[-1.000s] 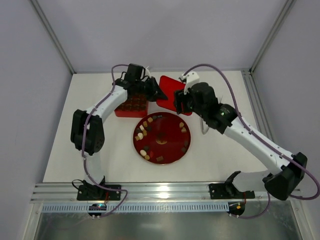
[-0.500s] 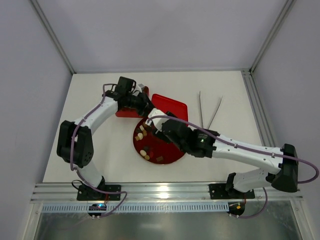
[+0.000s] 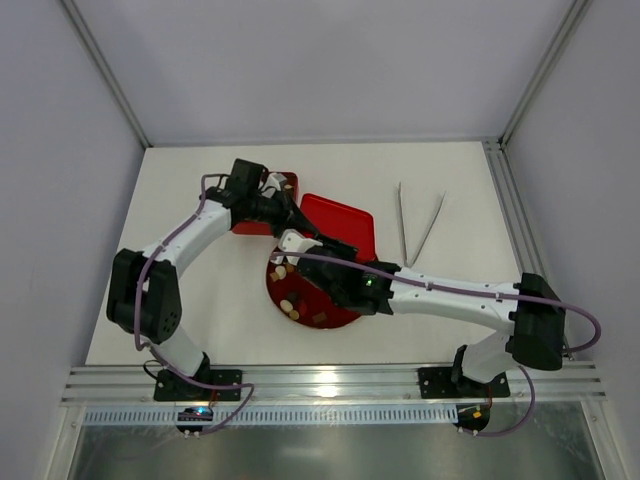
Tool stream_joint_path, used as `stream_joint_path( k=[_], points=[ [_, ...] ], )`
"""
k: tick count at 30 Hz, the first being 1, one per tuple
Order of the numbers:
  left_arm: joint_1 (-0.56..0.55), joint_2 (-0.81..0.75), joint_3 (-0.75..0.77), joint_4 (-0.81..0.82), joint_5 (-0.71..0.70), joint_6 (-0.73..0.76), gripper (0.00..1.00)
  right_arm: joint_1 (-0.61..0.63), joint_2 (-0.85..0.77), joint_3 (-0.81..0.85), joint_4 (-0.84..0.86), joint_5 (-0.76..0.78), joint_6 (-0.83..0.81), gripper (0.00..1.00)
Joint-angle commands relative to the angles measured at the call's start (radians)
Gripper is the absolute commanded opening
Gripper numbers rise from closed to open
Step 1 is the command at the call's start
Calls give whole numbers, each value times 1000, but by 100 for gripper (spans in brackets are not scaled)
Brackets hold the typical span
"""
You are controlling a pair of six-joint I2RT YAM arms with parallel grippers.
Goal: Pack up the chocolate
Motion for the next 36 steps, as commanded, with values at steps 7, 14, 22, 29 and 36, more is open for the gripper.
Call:
stream_joint_path(
  k=[7,14,22,29,36],
  points=[
    [4,-75,-10,39,82,-8,0,6,56,52,121,101,-124,29],
    [7,-83,-16,39,89,-2,0,5,71,48,153,121,-176,8],
    [10,-100,-1,39,71,25,48,5,61,58,161,137,-177,4],
    [18,-101,67,40,20,73,91,3,36,69,155,140,-184,4],
    [47,-59,180,45,-9,96,100,5,-4,61,130,123,-148,4]
  ],
)
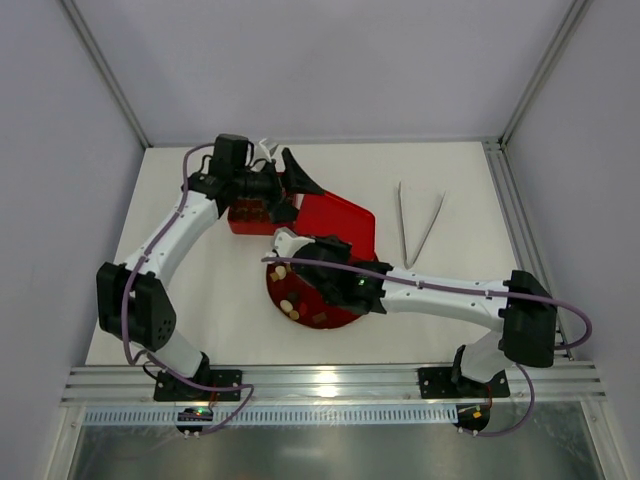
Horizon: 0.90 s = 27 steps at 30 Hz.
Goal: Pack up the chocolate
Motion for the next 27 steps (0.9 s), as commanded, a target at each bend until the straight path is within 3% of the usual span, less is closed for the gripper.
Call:
stream_joint_path(
  k=[1,8,15,19,21,22,27],
  points=[
    [22,17,82,28,-8,28,100,-1,-81,39,13,22,21,4],
    [102,61,176,63,-23,10,100,-25,-129,46,-48,-14,90,4],
    [202,133,225,125,-65,-13,99,-111,-170,104,-124,-145,195,4],
    [264,176,271,16,-206,89,91,-269,-175,192,-139,-385,335,4],
    [283,201,328,-103,-365,203,88,-344,-170,224,-139,-490,399,4],
    [291,228,343,-137,-478,238,87,-414,-160,256,-134,-614,463,4],
    [323,294,370,-252,-718,366,72,-585,-78,351,-79,-950,654,4]
  ],
)
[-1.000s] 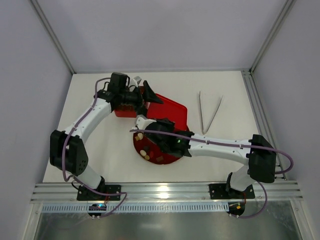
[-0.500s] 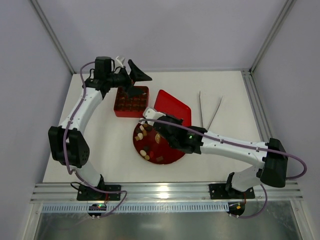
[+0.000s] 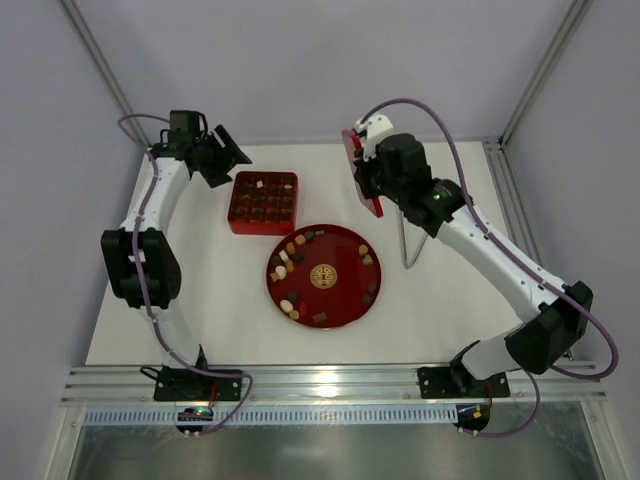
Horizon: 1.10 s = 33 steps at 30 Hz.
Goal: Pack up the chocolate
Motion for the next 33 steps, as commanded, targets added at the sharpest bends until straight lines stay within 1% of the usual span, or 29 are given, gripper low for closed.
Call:
stream_joint_path(
  k=[1,2,3,4,5,6,7,8,9,11,14,15,16,17,18,19,20,24,25,28,33],
  points=[
    [29,41,18,-118,-247,129,71,-76,60,99,96,-337,206,4],
    [30,52,12,-120,-285,133,70,-117,72,101,119,-430,270,4],
    [62,64,16,-126,-305,145,67,-136,86,99,186,-472,306,4],
    [66,99,22,-146,-322,152,66,-153,111,87,220,-520,341,4],
    [70,118,36,-155,-340,155,61,-188,128,81,256,-592,423,4],
    [79,136,41,-161,-342,156,58,-202,141,75,330,-633,460,4],
    [82,168,44,-167,-342,155,54,-225,175,56,371,-690,538,4],
    [87,181,45,-167,-342,153,51,-225,191,49,409,-691,539,4],
    [93,196,47,-167,-368,150,48,-240,206,42,482,-735,598,4],
    [101,233,59,-161,-362,141,42,-248,255,35,533,-761,639,4],
    [110,286,102,-164,-353,138,36,-256,303,32,622,-790,717,4],
    [112,300,114,-166,-353,135,35,-260,335,29,683,-799,741,4],
    [110,316,131,-169,-316,132,33,-270,352,24,714,-822,801,4],
    [112,331,162,-169,-311,132,33,-273,370,19,748,-832,830,4],
    [112,360,177,-169,-305,132,35,-277,402,13,823,-841,861,4],
    [112,375,214,-172,-293,135,35,-285,424,12,858,-864,928,4],
    [113,391,235,-178,-291,138,36,-290,442,13,889,-874,954,4],
    [112,463,305,-190,-242,136,36,-306,537,15,1061,-905,1093,4],
    [112,468,314,-189,-235,132,36,-311,551,18,1083,-911,1135,4],
    [110,469,300,-170,-209,121,37,-314,615,48,1133,-930,1195,4],
    [101,452,271,-149,-176,98,37,-313,694,91,1189,-954,1261,4]
  ],
)
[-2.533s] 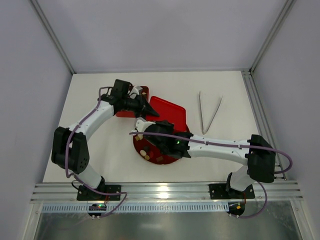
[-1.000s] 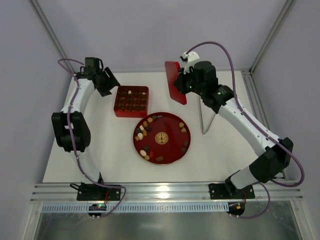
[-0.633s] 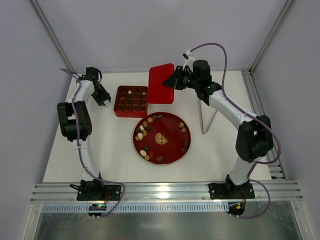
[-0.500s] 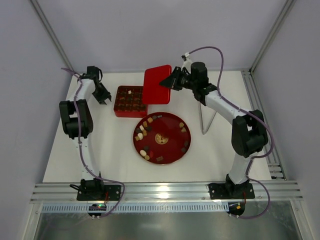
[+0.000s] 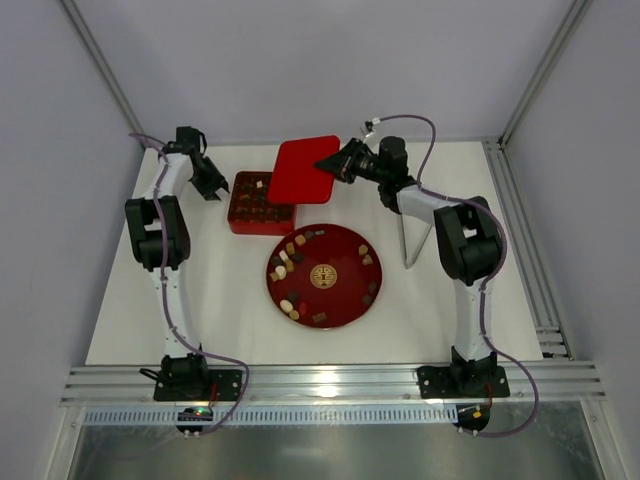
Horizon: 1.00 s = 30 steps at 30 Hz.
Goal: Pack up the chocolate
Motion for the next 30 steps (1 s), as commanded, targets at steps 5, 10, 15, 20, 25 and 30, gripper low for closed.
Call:
stream_joint_path(
  k=[5,10,15,20,25,30],
  points=[
    [-24,-32,-66,59,53,-52,35,1,83,100,154,-67,129,4],
    [-41,-70,-146,93,42,-101,34,-1,127,116,191,-89,181,4],
    [-58,-91,-172,111,42,-110,33,-3,170,129,222,-115,210,4],
    [-64,-88,-158,113,53,-115,33,-9,211,159,237,-147,233,4],
    [-64,-62,-100,88,66,-95,34,-18,250,192,237,-178,245,4],
    [-99,-47,-56,81,82,-81,35,-21,279,222,231,-208,241,4]
  ],
)
